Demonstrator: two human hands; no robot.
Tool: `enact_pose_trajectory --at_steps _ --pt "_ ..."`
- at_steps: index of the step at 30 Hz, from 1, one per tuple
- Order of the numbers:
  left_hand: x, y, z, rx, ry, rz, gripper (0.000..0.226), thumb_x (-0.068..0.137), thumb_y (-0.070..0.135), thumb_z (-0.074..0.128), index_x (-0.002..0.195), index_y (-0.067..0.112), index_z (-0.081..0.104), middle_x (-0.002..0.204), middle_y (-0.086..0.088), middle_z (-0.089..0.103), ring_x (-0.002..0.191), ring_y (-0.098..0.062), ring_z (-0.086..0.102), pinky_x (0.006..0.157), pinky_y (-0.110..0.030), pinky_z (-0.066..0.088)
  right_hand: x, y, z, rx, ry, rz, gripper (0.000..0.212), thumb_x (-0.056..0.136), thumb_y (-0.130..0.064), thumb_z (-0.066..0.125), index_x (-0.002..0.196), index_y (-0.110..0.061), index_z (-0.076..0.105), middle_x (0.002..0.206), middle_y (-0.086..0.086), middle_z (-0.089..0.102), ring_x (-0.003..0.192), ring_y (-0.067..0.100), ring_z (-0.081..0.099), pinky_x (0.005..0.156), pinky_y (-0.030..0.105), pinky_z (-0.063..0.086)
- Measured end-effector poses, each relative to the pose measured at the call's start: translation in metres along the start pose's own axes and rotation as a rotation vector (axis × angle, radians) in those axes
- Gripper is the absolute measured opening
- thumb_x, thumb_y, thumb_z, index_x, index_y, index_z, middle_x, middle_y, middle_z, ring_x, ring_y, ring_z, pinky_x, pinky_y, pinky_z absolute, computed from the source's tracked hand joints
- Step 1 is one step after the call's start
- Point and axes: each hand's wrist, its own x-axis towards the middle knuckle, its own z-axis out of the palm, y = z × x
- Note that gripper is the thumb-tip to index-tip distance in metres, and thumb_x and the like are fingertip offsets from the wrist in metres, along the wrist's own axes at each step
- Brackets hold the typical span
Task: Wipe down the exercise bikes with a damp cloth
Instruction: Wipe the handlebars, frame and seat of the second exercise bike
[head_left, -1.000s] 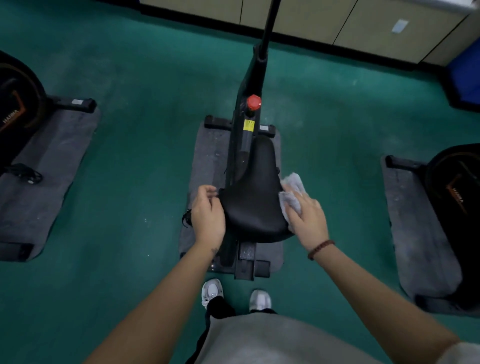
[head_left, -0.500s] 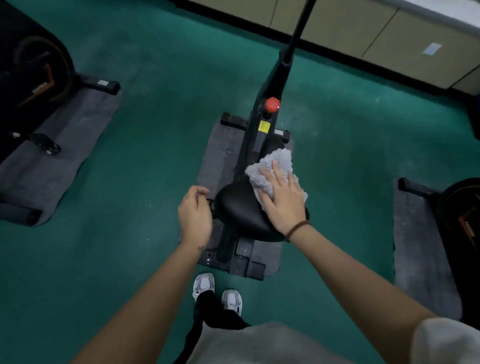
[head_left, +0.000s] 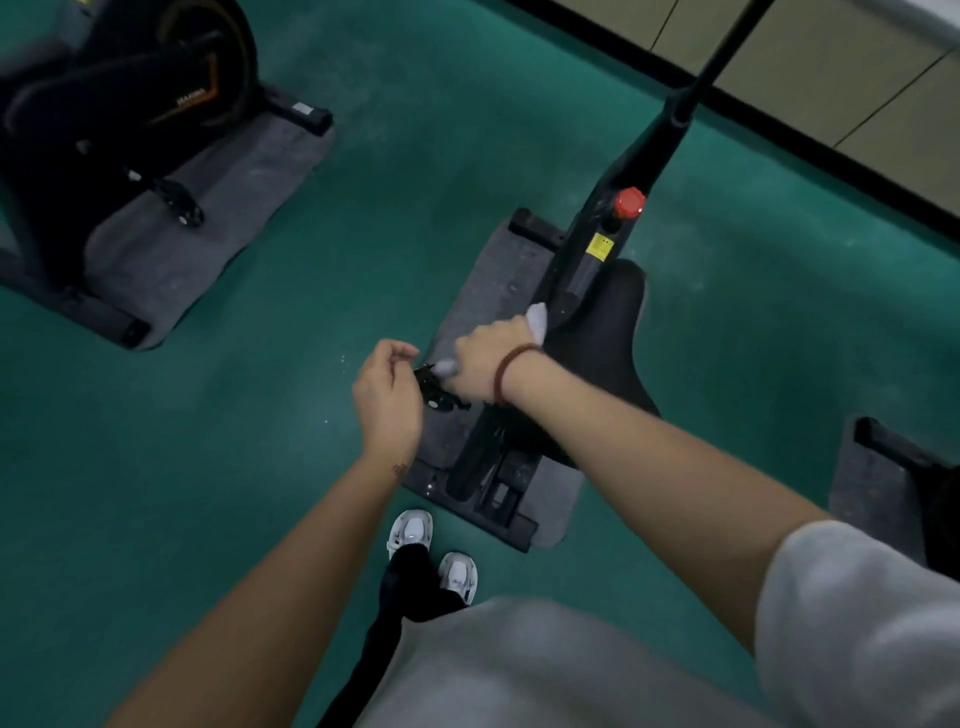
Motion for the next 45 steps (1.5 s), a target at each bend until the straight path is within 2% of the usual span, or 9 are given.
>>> enact_pose_trajectory --at_steps 5,9,13,17,24,29,33,42,45 --pt "-0.006 0.012 -0.014 -0.011 0.038 0.029 0.024 0.088 -0.001 0.037 0.090 0.004 0.060 0.094 -0.003 0.061 0.091 -0.013 0.053 0.079 -0.022 0.037 -0.036 -0.012 0.055 -0.199 0.407 -0.102 0.028 0.084 -0.025 0.050 0.106 -0.022 0.067 0.125 0.006 0.057 0.120 0.041 0.042 0.100 0.050 0.025" --pt "-0.016 0.023 -0.012 0.010 0.019 0.046 0.025 0.089 -0.001 0.037 0.091 0.005 0.061 0.097 -0.002 0.061 0.092 -0.012 0.053 0.078 -0.020 0.037 -0.056 0.019 0.099 0.045 0.554 0.041 0.068 0.066 -0.044 0.072 0.128 -0.027 0.052 0.134 0.008 0.053 0.116 0.047 0.050 0.092 0.057 0.041" --pt "-0.035 0.034 0.004 0.019 -0.056 0.086 0.024 0.089 -0.001 0.037 0.090 0.005 0.060 0.099 -0.007 0.063 0.094 -0.016 0.054 0.079 -0.022 0.037 -0.080 0.053 0.121 0.331 0.610 0.185 0.062 0.083 -0.056 0.027 0.140 -0.033 0.034 0.144 0.007 0.041 0.127 0.045 0.039 0.100 0.055 0.034" --pt "-0.054 0.044 0.016 0.044 -0.110 0.139 0.024 0.088 -0.002 0.038 0.085 0.011 0.058 0.094 -0.004 0.061 0.091 -0.016 0.053 0.077 -0.021 0.036 -0.091 0.071 0.148 0.970 0.633 0.422 0.063 0.085 -0.048 0.024 0.142 -0.024 0.033 0.150 0.006 0.030 0.134 0.033 0.031 0.109 0.040 0.026" --pt "-0.070 0.044 0.027 0.063 -0.165 0.138 0.024 0.088 -0.002 0.037 0.091 0.008 0.058 0.095 -0.003 0.059 0.088 -0.014 0.051 0.075 -0.018 0.035 -0.096 0.056 0.125 1.870 0.768 0.853 0.042 0.097 -0.026 0.038 0.137 -0.013 0.037 0.130 0.010 0.049 0.105 0.015 0.048 0.075 0.012 0.030" --pt "-0.069 0.046 0.025 0.099 -0.211 0.134 0.024 0.088 -0.002 0.036 0.096 0.007 0.058 0.097 -0.004 0.058 0.087 -0.017 0.051 0.080 -0.029 0.040 -0.092 0.034 0.095 2.392 0.549 1.205 0.056 0.097 -0.030 0.039 0.145 -0.017 0.014 0.112 0.009 0.053 0.101 0.026 0.054 0.085 0.031 0.040" --pt "-0.055 0.046 0.013 0.102 -0.204 0.153 0.024 0.088 -0.003 0.036 0.094 0.007 0.057 0.098 -0.004 0.057 0.095 -0.021 0.055 0.084 -0.034 0.043 -0.083 0.020 0.081 2.465 0.522 1.382 0.042 0.093 -0.036 0.047 0.128 -0.020 0.030 0.113 0.010 0.052 0.091 0.024 0.052 0.072 0.027 0.041" --pt "0.022 0.035 -0.047 0.106 -0.169 0.144 0.024 0.088 -0.002 0.036 0.094 0.006 0.058 0.103 -0.011 0.062 0.098 -0.028 0.058 0.085 -0.039 0.045 -0.051 -0.037 0.043 2.420 0.511 1.418 0.036 0.095 -0.034 0.040 0.123 -0.012 0.034 0.095 0.002 0.047 0.083 0.016 0.050 0.077 0.027 0.039" --pt "0.059 0.033 -0.082 0.095 -0.157 0.147 0.022 0.088 -0.002 0.037 0.093 0.006 0.058 0.102 -0.011 0.062 0.096 -0.029 0.058 0.083 -0.038 0.045 -0.039 -0.073 0.003 2.391 0.343 0.965 0.037 0.101 -0.022 0.029 0.120 0.006 0.044 0.093 0.009 0.046 0.087 0.022 0.047 0.079 0.033 0.038"
